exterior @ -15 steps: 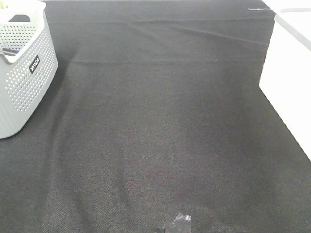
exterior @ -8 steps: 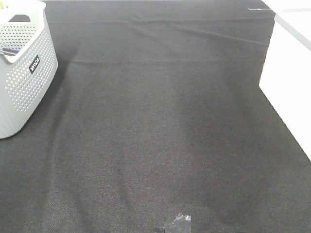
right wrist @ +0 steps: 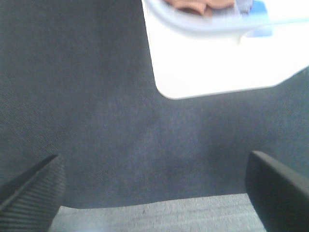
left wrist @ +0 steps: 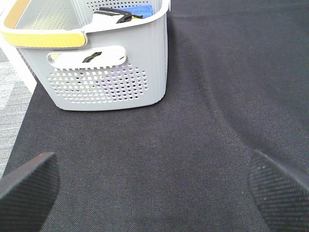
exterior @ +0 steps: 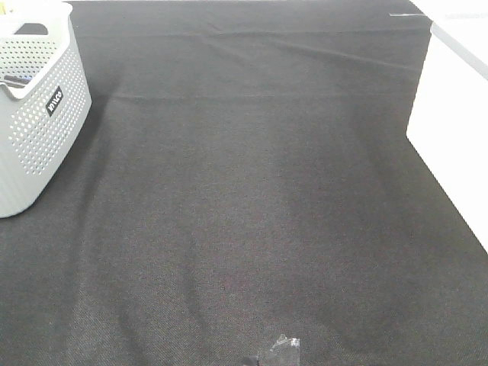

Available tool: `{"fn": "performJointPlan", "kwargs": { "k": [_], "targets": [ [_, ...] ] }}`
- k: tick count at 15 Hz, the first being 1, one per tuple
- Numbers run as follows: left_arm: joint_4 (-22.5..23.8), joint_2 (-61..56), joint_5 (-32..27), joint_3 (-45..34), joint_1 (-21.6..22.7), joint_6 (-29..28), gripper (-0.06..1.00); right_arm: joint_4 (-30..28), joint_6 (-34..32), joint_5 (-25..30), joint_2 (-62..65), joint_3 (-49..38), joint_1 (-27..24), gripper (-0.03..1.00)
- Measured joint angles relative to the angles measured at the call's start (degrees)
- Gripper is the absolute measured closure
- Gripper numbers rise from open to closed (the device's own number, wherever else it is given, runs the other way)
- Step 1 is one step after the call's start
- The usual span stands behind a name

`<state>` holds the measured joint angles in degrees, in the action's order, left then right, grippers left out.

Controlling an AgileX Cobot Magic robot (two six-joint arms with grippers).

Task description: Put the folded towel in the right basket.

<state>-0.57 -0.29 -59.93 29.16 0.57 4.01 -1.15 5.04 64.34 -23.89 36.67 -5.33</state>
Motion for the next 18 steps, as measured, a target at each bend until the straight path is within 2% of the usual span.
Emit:
{"fn": "performJointPlan", "kwargs": {
  "k": [2,4,8,13,18],
  "targets": [
    [0.0,0.0,0.0,0.0,0.0,0.0,-0.05,0.1,0.0,-1.9,7.0,-6.9,0.0,0.00],
    [0.0,0.0,0.0,0.0,0.0,0.0,-0.05,1.7,-0.1,-1.8,9.9,-9.3,0.0,0.00],
    [0.0,0.0,0.0,0.0,0.0,0.0,-0.05,2.1,-0.1,-1.3,13.8,-10.2,3.1,0.00],
    [0.0,0.0,0.0,0.0,0.0,0.0,-0.05,2.1,-0.1,-1.2,23.3,-10.3,3.3,0.00],
    [0.0,0.0,0.0,0.0,0.0,0.0,-0.05,2.2,-1.4,-1.2,24.1,-10.3,3.3,0.00]
  ]
}}
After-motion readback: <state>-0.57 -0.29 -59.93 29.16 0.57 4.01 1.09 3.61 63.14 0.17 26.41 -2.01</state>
